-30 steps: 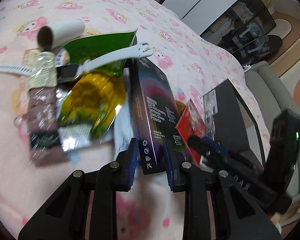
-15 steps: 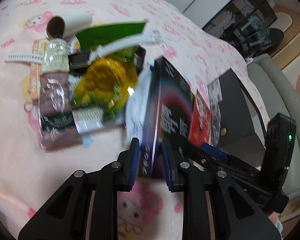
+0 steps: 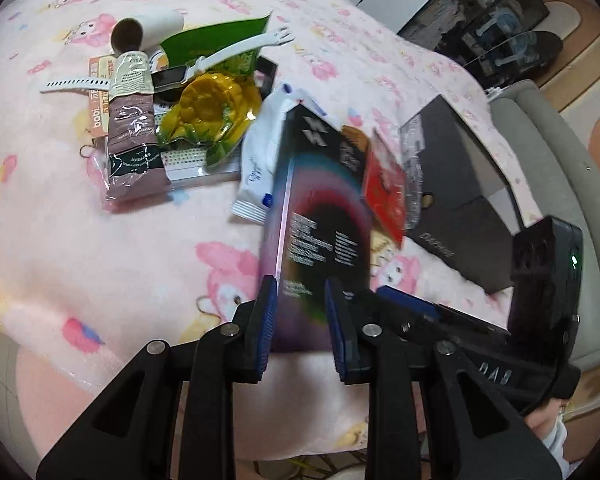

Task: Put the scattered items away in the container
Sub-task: 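Grasp the black Smart Devil box with the left tool and lift it, then carry the Smart Devil box with the left tool over the black box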

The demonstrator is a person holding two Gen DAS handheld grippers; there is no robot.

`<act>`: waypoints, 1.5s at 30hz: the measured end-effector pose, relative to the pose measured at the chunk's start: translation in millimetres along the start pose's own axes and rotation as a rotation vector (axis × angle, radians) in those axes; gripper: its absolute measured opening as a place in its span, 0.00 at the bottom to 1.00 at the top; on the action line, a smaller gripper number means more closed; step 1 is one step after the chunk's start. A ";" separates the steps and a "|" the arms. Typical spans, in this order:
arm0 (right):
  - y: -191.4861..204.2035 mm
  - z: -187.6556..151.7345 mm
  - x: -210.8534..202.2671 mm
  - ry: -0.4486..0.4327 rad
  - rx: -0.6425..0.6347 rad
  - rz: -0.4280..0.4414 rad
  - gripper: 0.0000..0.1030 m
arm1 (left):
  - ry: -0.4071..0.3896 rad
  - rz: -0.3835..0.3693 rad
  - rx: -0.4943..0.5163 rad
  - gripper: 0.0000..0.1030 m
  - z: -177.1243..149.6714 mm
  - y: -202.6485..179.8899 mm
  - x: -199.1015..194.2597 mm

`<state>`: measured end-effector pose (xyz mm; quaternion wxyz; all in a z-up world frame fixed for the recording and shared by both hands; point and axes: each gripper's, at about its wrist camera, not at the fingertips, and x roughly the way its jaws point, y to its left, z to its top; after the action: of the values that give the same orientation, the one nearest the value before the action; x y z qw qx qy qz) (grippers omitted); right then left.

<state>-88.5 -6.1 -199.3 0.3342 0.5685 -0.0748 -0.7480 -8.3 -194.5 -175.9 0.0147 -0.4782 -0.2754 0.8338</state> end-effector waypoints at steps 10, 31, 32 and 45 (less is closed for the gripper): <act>5.0 2.6 15.5 0.019 0.003 -0.055 0.51 | 0.069 0.053 -0.001 0.28 -5.4 -5.6 14.7; -7.2 -29.9 -3.8 0.009 0.024 -0.055 0.43 | 0.148 -0.043 0.020 0.41 -24.2 -23.0 19.9; -5.5 -32.4 -7.8 0.003 0.016 -0.052 0.43 | 0.151 -0.052 0.025 0.40 -26.1 -24.7 16.5; -20.6 -46.2 11.9 0.038 0.080 0.022 0.47 | 0.142 0.030 0.027 0.43 -35.7 -24.9 34.6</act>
<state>-57.0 15.0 -234.7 0.3208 0.5948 -0.1045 -0.7297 -4.3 -147.5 -205.4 0.0284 -0.5397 -0.2552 0.8017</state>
